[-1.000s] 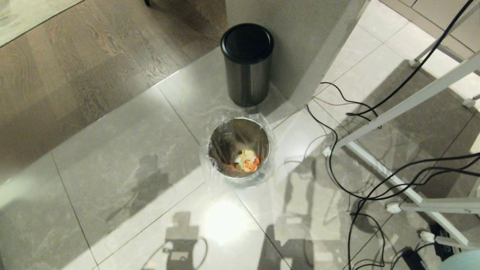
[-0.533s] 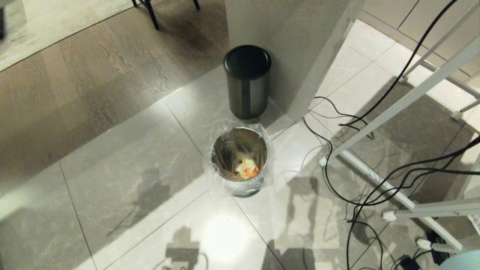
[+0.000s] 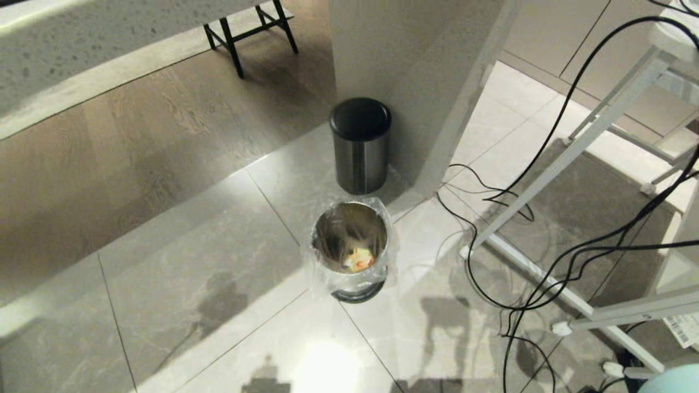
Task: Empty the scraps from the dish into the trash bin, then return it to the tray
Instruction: Put the bowl back to the table
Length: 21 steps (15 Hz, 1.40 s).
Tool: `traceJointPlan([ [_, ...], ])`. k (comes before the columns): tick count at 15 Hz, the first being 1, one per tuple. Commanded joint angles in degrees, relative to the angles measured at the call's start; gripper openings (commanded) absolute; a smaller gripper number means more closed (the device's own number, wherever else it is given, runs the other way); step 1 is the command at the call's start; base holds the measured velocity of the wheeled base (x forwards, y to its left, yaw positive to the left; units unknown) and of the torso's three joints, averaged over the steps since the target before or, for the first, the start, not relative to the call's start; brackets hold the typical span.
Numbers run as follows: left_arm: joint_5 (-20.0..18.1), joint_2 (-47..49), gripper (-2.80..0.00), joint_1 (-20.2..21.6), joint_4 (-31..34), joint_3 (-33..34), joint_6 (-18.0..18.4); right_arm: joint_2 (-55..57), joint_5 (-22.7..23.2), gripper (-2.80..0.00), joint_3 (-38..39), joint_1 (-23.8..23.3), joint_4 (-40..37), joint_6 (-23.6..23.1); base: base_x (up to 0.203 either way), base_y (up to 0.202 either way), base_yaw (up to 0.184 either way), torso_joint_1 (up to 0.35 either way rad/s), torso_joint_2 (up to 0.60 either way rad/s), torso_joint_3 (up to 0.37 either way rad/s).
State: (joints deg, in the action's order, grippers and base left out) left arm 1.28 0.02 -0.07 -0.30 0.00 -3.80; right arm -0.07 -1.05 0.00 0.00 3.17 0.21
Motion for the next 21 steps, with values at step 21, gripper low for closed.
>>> traceJointPlan([
  [21, 0.0, 0.1, -2.8, 0.0, 0.0, 0.0, -0.1, 0.1, 0.0, -2.8, 0.0, 0.0, 0.1, 0.0, 0.0, 0.0, 0.0, 0.003, 0.0, 0.202],
])
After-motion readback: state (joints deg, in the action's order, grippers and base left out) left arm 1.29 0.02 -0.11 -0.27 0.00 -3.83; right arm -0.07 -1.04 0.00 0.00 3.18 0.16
